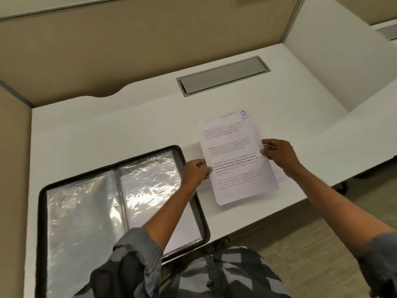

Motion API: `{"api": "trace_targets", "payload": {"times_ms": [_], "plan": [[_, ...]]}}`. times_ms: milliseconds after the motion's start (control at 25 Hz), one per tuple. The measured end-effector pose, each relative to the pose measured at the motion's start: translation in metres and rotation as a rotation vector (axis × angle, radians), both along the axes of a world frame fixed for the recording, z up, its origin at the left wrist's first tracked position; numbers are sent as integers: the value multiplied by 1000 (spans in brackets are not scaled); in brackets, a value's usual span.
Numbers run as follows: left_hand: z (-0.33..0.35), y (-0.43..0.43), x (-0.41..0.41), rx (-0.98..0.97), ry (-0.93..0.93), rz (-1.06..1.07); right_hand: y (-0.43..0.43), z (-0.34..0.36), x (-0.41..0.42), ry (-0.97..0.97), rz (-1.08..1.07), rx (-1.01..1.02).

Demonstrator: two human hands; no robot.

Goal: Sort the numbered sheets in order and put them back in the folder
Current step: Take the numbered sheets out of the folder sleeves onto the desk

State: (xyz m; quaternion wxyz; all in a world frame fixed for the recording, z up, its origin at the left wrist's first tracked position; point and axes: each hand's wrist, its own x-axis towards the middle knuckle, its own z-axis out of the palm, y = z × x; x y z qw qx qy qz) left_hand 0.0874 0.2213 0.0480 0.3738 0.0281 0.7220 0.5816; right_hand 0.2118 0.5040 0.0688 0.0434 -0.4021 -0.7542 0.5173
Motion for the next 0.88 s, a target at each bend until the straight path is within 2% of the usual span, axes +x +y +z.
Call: {"api": "trace_targets", "payload": {"times_ms": [320,600,880], "plan": [[-35,67,19,-102,-66,157,64,-43,2,-148,112,71],[-45,83,10,12,-195,175,87,-65,-4,-194,124,78],[-50,93,11,-80,-70,165,79,-69,-12,-126,203,255]]}}
